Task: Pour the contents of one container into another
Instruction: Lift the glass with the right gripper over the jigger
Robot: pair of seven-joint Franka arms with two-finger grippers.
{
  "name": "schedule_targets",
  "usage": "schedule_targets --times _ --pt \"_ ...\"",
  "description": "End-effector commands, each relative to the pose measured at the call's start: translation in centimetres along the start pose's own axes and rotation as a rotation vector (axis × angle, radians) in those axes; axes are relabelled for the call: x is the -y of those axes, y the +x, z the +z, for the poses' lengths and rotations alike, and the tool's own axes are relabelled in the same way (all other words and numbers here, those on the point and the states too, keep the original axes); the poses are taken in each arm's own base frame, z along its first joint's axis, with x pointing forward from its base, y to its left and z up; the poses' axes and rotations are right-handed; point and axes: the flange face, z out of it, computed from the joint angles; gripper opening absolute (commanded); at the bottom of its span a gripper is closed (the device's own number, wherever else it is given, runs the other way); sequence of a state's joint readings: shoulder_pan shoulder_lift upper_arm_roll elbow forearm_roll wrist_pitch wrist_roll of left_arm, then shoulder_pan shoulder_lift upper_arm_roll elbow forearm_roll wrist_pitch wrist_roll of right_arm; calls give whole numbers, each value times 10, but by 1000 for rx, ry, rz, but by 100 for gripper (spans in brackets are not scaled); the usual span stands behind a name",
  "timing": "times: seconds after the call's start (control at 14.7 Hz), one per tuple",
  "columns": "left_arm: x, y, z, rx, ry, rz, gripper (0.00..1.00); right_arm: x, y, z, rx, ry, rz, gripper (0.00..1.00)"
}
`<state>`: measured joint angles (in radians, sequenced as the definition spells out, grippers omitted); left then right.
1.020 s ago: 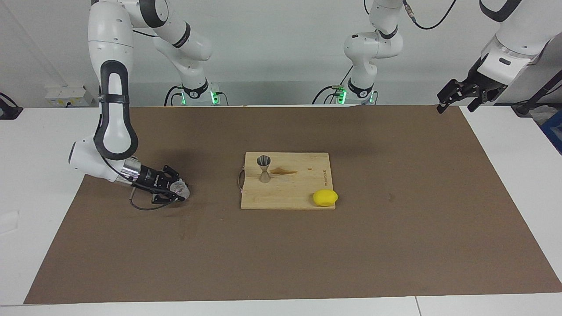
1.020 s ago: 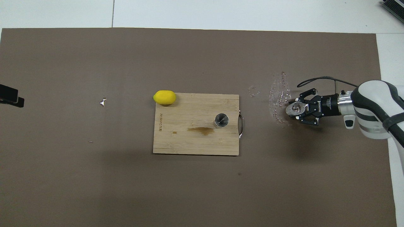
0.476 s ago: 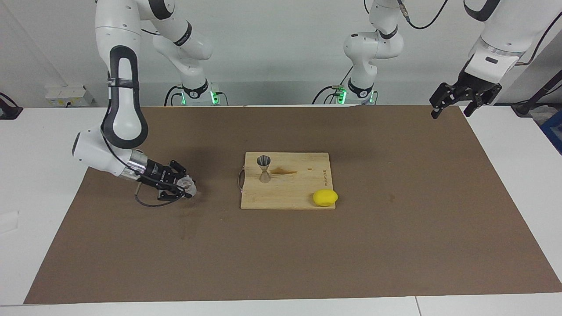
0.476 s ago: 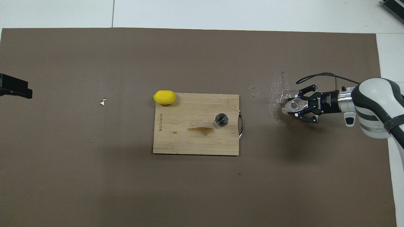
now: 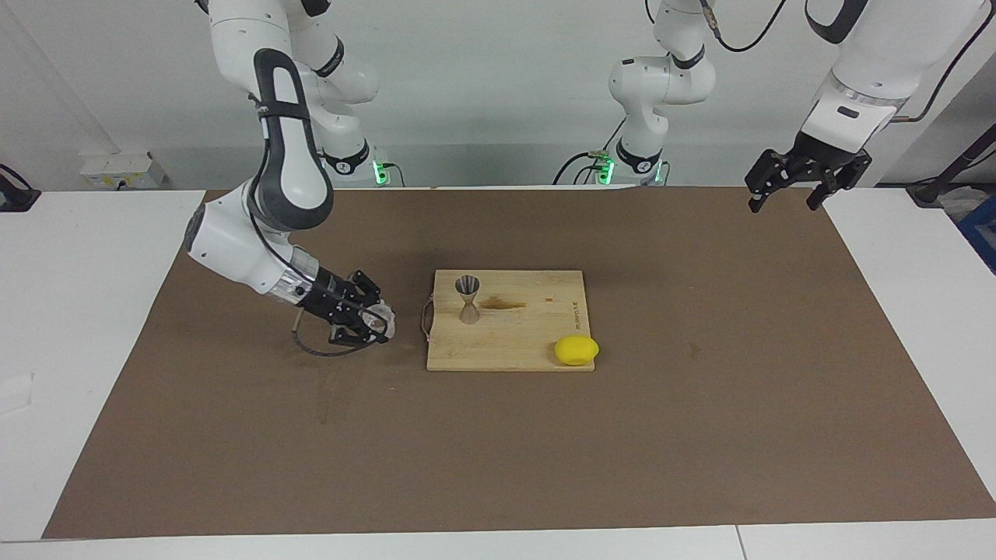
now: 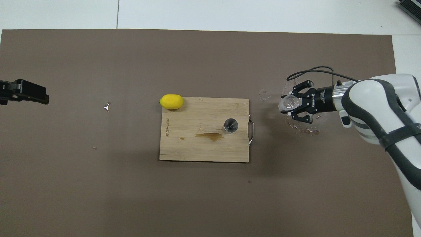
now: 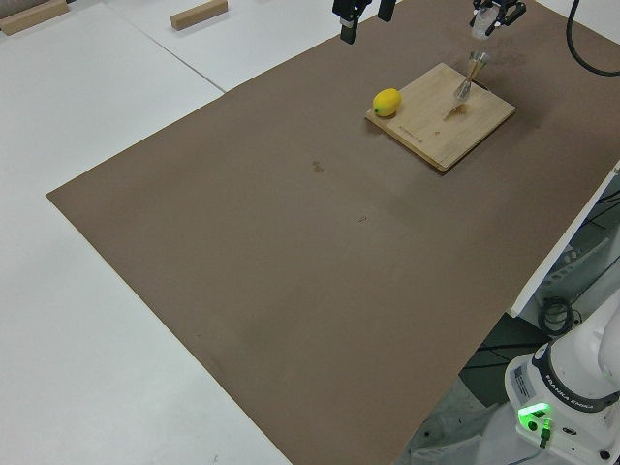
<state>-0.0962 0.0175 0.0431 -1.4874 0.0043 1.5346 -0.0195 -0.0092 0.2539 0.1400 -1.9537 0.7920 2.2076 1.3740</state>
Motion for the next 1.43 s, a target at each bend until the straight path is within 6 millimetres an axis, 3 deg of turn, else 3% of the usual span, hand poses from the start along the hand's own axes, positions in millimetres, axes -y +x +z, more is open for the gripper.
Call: schedule_targets --times 0.0,0.27,0.54,0.95,1.36 --pt "6 -7 -6 -29 24 -8 100 -14 -45 10 -88 31 1 0" --pt "3 -14 -7 2 22 -6 100 -25 -96 23 -209 50 -7 0" --pt "6 -15 -8 12 22 -12 100 -35 -125 24 -300 83 -36 0" --pt "14 -20 -16 0 25 -29 100 -55 -149 14 -350 112 -102 0" --pt "5 -15 -13 -24 22 -18 100 -79 -150 16 -401 114 -149 0"
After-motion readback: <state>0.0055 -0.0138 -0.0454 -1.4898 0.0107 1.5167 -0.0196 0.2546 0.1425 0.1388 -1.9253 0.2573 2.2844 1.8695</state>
